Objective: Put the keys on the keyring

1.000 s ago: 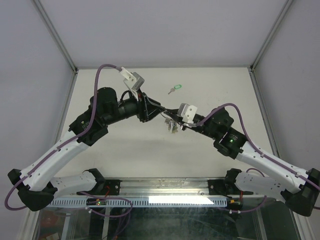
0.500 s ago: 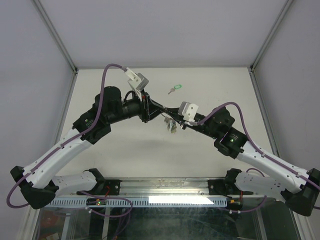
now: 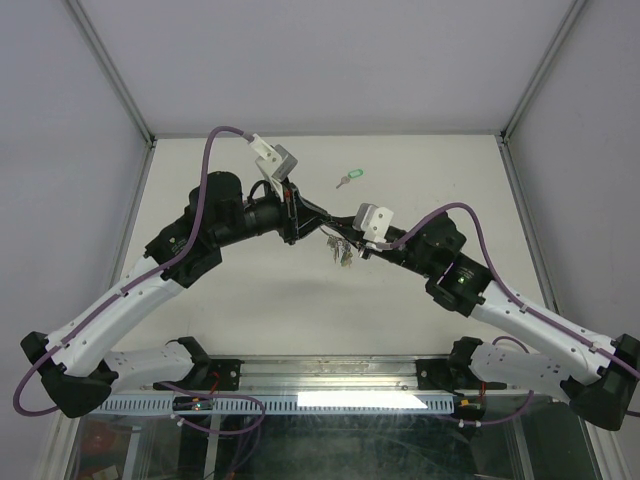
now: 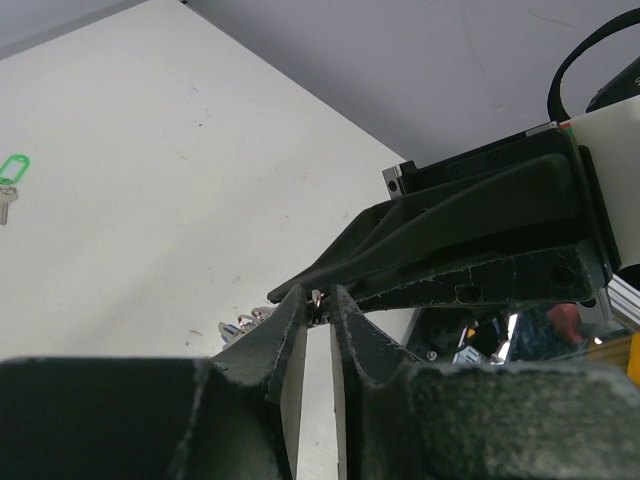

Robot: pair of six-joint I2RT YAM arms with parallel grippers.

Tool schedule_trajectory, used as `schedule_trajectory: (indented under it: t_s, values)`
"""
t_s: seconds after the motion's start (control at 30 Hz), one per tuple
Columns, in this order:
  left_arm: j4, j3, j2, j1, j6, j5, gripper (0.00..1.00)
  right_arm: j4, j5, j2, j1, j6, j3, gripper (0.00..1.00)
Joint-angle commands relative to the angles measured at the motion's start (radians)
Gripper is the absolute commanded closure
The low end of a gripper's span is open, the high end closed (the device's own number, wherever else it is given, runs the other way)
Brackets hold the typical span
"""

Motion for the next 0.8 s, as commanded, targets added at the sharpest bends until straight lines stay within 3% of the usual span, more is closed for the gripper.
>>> schedule_trajectory:
  t_s: [0.0,0.1,0.23,0.37,0.47,0.77]
  values:
    - [0.028,0.043,-0.003,0.006,0.017,0.005,0.9,0.055,0.003,-0.014,0.007,0.01,0.041,1.0]
    - [0.026,0.045,0.0,0.007,0.02,-0.005,1.0,0.052,-0.002,-0.013,0.007,0.01,0.044,1.0]
    - [0.021,0.052,-0.001,0.007,0.026,-0.027,1.0,0.048,-0.006,-0.015,0.007,0.009,0.043,1.0]
    - [0.015,0.061,-0.002,0.007,0.03,-0.025,1.0,0.071,0.002,-0.016,0.007,0.021,0.027,0.8]
    - [0.013,0.062,-0.003,0.007,0.031,-0.021,1.0,0.117,0.017,-0.011,0.006,0.037,0.014,0.71]
    - [0.012,0.063,-0.003,0.006,0.034,-0.02,1.0,0.148,0.021,0.019,0.007,0.058,0.017,0.67]
